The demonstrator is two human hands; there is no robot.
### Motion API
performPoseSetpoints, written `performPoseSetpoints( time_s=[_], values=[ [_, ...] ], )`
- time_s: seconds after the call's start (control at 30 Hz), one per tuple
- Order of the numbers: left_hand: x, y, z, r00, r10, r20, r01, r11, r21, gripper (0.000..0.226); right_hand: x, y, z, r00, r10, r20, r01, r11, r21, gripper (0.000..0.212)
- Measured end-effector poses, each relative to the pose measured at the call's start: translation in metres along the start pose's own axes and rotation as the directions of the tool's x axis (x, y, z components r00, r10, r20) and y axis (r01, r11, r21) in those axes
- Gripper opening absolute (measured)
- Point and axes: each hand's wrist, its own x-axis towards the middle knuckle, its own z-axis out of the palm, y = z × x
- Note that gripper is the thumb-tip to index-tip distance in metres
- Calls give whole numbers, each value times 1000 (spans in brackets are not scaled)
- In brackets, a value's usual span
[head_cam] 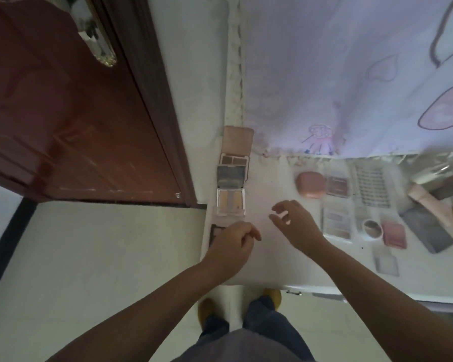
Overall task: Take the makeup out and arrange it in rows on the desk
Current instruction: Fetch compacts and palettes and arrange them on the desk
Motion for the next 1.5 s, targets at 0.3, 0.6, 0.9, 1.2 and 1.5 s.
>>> performPoseSetpoints(
  time_s=[0.3, 0.6, 0.9, 1.2, 1.5],
  values=[
    [139, 51, 80, 953, -301, 45, 301, 954, 13, 43, 80, 79, -78, 964, -108, 244, 227, 814, -535, 53],
    [167, 67, 87, 848, -529, -19, 428, 706, -564, 33, 117, 97, -91, 837, -293, 461, 482, 793, -372, 66],
    [133, 75, 65, 906, -320, 277, 335, 142, -931, 54, 95, 41, -112, 863, -439, 248, 434, 897, 78, 47],
    [118, 79, 55, 930, -243, 276, 281, -17, -960, 48, 109, 21, -153, 833, -293, 469, 156, 938, 310, 28],
    [137, 64, 55, 830, -398, 391, 338, -199, -920, 43, 136, 43, -112, 952, 1, 307, -175, 826, 536, 13]
  ],
)
